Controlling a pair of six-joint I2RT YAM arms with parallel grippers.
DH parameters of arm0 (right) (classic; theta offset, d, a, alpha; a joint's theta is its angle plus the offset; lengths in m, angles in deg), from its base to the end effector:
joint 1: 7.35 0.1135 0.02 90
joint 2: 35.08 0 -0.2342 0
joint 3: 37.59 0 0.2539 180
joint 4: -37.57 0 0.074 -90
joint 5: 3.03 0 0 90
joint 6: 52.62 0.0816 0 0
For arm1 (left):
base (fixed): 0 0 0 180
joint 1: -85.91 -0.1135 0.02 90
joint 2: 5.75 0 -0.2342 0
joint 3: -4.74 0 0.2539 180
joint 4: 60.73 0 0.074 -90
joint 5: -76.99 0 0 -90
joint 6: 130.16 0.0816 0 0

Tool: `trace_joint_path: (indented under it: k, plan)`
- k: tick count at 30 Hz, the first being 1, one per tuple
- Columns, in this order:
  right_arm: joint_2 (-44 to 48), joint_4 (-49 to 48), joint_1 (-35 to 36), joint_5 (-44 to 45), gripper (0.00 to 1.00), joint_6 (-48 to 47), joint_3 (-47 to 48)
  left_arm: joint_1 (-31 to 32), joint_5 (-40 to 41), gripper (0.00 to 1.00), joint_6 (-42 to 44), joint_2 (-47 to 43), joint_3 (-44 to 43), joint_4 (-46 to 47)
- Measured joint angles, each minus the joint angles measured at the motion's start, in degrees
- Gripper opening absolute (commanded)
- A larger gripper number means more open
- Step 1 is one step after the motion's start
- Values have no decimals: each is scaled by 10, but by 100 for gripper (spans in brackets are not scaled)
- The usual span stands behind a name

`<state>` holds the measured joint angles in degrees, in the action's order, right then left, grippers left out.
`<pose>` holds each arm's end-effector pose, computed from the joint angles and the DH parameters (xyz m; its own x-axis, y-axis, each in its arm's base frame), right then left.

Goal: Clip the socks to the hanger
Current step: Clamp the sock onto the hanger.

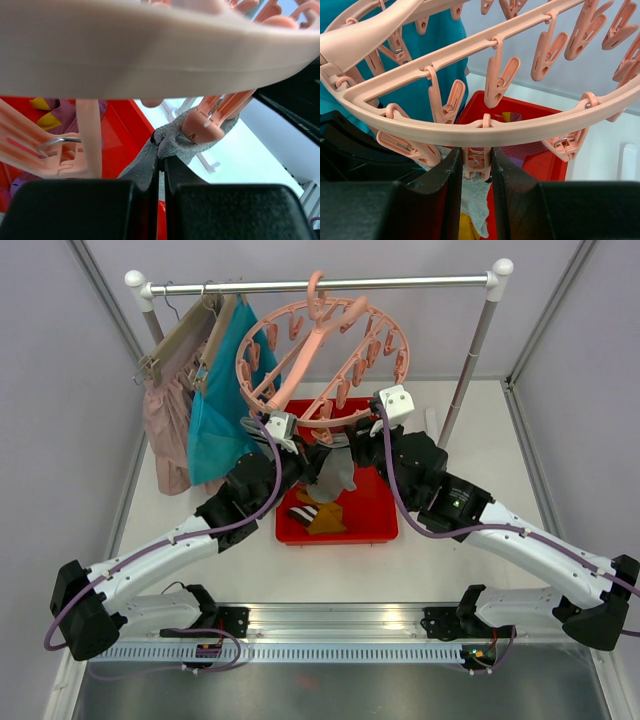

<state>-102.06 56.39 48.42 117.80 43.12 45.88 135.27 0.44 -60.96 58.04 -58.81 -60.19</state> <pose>0.2122 0.2376 0.3953 -0.0650 0.0572 -0.9962 -0.4175 0.9052 0.0792 0.2253 -0.2334 0.3234 -0.2051 -0.2913 -0.9344 0.5495 0.7557 -0.3562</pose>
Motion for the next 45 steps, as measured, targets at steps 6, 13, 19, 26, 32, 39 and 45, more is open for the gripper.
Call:
trace_joint_path:
  k: [6,13,19,26,32,39,45]
  plan:
    - [-9,0,0,0,0,-2,0,0,0,2,-3,-3,0,9]
    - [-12,-3,0,1,0,-9,0,0,0,2,-8,-3,0,13]
    - [-12,-4,0,-9,0,-10,0,0,16,2,-15,-3,0,12]
    - [2,-7,0,-49,0,-10,-6,0,28,2,-22,-3,0,8]
    - [13,-11,0,-69,0,-16,-11,0,26,2,-30,-6,0,8]
    - [12,-14,0,-68,0,-29,-17,0,3,2,-34,-23,-2,7]
    - [9,-18,0,-66,0,-37,-17,0,-20,2,-34,-27,-12,2]
